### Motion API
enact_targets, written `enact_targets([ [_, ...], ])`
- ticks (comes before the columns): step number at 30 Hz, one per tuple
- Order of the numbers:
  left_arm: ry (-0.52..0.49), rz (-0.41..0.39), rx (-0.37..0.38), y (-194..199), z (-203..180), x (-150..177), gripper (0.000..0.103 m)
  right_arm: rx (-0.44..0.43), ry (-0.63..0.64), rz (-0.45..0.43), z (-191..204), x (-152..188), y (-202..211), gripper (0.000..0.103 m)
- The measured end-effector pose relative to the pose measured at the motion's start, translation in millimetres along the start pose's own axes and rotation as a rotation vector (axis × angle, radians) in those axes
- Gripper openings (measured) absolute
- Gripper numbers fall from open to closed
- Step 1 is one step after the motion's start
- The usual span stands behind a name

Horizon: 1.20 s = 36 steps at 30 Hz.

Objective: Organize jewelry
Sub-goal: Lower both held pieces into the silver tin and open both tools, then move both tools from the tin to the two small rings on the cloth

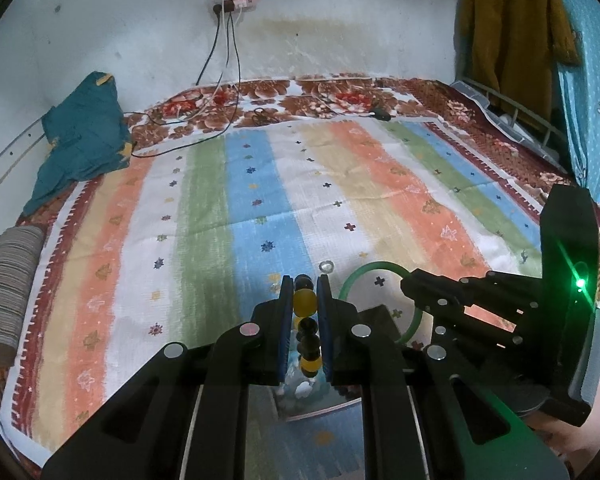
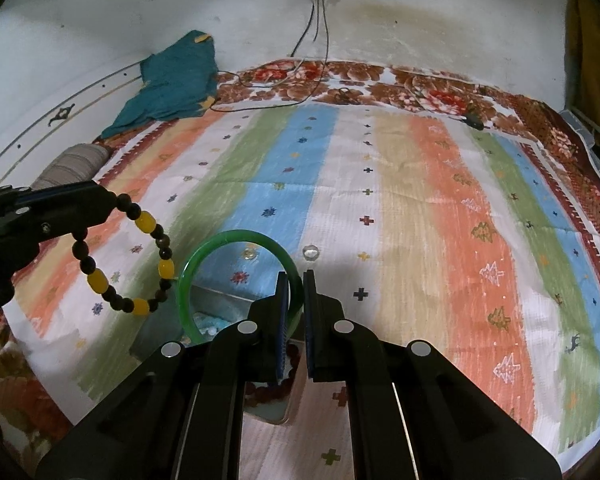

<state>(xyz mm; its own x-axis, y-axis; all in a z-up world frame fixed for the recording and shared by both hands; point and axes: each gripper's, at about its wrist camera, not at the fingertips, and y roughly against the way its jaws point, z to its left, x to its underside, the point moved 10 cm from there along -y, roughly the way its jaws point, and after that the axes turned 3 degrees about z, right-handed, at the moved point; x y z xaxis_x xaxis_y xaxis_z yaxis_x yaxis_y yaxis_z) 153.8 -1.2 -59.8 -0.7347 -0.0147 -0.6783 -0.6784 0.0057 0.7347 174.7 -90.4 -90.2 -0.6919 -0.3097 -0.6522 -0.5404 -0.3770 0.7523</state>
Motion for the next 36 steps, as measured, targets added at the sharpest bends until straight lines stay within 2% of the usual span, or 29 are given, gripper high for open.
enact_targets([
  [12, 0.001, -0.004, -0.001, 3, 1, 4, 0.011, -0.027, 0.012, -0.008, 16, 8, 14, 0.008],
  [17, 0.004, 0.007, -0.003, 7, 2, 9, 0.012, -0.067, 0.014, 0.034, 21, 14, 6, 0.01],
  [18, 0.008, 0.005, -0.011, 8, 4, 9, 0.015, -0.084, 0.006, 0.049, 22, 15, 2, 0.014],
  [19, 0.01, 0.004, -0.021, 8, 6, 9, 0.03, -0.082, -0.005, 0.057, 20, 16, 0, 0.023],
  [21, 0.017, 0.003, -0.033, 8, 9, 8, 0.04, -0.066, -0.028, 0.056, 12, 16, -2, 0.039],
  [24, 0.034, 0.012, -0.044, 5, 16, 8, 0.041, -0.056, -0.068, 0.066, 1, 16, -5, 0.043],
  [27, 0.047, 0.024, -0.05, 1, 20, 9, 0.05, -0.047, -0.099, 0.066, -9, 15, -6, 0.05],
  [30, 0.07, 0.044, -0.056, -5, 27, 9, 0.051, -0.044, -0.108, 0.063, -13, 13, -7, 0.057],
  [33, 0.082, 0.062, -0.078, -12, 35, 10, 0.06, -0.043, -0.114, 0.064, -16, 12, -10, 0.063],
  [36, 0.094, 0.074, -0.096, -17, 41, 11, 0.06, -0.041, -0.118, 0.067, -18, 10, -13, 0.066],
])
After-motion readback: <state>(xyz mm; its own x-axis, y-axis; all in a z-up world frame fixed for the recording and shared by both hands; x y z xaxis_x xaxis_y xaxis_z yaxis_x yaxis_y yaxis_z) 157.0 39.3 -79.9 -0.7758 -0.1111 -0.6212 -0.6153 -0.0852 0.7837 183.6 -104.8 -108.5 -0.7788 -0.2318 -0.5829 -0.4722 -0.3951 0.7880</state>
